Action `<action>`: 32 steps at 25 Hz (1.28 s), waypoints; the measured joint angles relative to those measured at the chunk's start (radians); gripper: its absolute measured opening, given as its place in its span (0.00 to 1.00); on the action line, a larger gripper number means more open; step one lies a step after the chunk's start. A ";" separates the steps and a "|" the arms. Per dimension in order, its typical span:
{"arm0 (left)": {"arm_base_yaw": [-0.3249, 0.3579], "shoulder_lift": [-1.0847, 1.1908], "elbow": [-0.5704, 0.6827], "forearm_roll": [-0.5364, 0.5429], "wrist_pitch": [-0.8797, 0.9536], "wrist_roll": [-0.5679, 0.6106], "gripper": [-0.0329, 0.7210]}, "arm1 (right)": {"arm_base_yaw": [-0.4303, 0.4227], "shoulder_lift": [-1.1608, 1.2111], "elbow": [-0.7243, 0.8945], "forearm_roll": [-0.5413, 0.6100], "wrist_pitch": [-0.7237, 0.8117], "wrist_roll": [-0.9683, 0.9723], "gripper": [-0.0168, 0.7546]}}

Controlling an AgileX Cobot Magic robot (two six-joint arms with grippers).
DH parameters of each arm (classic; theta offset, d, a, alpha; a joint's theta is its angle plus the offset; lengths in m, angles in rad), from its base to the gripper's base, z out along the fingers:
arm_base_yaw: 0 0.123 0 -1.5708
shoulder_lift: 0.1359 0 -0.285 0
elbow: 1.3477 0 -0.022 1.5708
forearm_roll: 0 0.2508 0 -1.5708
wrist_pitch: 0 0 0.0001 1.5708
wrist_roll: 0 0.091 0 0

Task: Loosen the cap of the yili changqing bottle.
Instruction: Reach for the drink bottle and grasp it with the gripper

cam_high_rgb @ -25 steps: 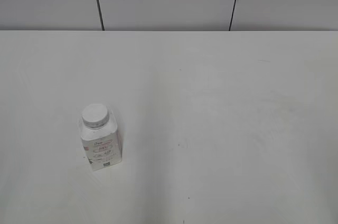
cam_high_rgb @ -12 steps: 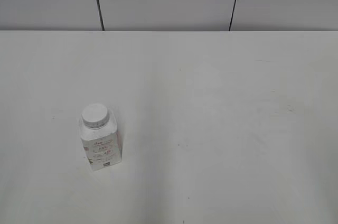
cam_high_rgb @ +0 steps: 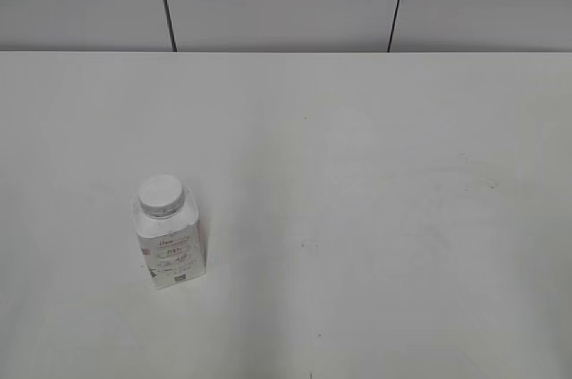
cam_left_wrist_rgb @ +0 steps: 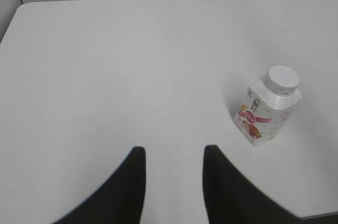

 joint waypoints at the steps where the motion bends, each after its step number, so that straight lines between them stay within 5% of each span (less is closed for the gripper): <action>1: 0.000 0.000 0.000 0.000 0.000 0.000 0.36 | 0.000 0.000 0.000 0.000 0.000 0.000 0.75; 24: 0.000 0.000 0.000 0.000 0.000 0.000 0.37 | 0.000 0.000 0.000 0.000 0.000 0.000 0.75; 32: 0.000 0.000 0.000 0.000 0.000 0.000 0.66 | 0.000 0.000 0.000 0.000 0.000 0.000 0.75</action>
